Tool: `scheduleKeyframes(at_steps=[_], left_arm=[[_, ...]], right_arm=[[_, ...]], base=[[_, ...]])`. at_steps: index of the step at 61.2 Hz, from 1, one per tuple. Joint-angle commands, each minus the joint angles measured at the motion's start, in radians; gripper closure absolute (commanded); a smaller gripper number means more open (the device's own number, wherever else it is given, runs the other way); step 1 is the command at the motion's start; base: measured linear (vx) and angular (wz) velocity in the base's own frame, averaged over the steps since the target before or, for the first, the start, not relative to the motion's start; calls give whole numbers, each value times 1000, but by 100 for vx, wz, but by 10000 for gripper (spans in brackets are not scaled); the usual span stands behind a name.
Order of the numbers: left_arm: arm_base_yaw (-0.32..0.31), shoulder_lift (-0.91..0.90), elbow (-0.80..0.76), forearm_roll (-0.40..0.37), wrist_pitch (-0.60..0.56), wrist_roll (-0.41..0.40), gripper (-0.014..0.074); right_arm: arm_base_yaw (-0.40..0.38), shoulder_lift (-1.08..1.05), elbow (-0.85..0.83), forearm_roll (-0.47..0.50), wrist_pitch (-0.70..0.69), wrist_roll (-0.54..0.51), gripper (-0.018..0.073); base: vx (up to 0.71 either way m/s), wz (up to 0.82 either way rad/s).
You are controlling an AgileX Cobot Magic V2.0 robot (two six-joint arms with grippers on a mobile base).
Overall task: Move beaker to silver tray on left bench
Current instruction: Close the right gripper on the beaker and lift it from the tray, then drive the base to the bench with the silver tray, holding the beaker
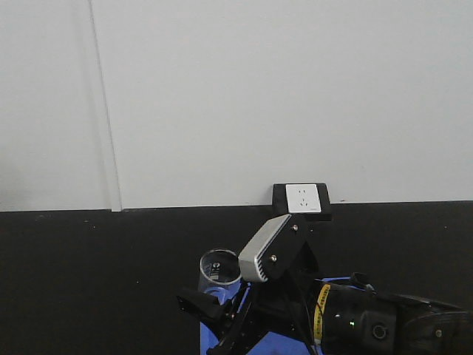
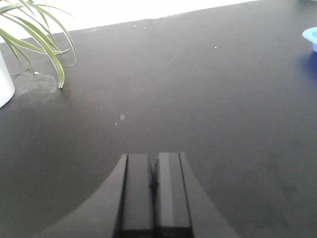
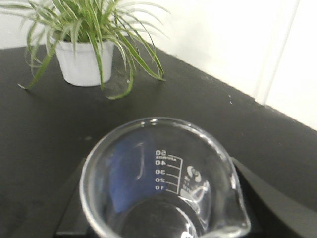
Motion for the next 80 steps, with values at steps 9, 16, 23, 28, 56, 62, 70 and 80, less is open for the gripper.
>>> scheduleKeyframes(at_steps=[9,16,23,28,56,62,70,80], left_arm=[[-2,-9,19,0,-75,-1,595],[-2,-9,19,0,-74,-1,595],[-2,-9,19,0,-74,-1,595],[-2,-9,19,0,-74,-1,595],[-2,-9,19,0,-74,-1,595],[-2,-9,19,0,-74,-1,595],[-2,-9,19,0,-74,-1,595],[-2,-9,19,0,-74,-1,595]], right_arm=[[13,-48,-34,14,-28,6,573],[13,-48,-34,14,-27,5,573],[13,-48,-34,14,-27,5,573],[13,-48,-34,14,-27,5,573],[13,-48,-34,14,-27,5,573],[13,-48,-34,14,-25,5,573],[13,-48,-34,14,-25,5,573],[13,-47,-34,14,-25,5,573]], base=[[0,0],[0,0],[0,0],[0,0],[0,0],[0,0],[-2,0],[-4,-1]])
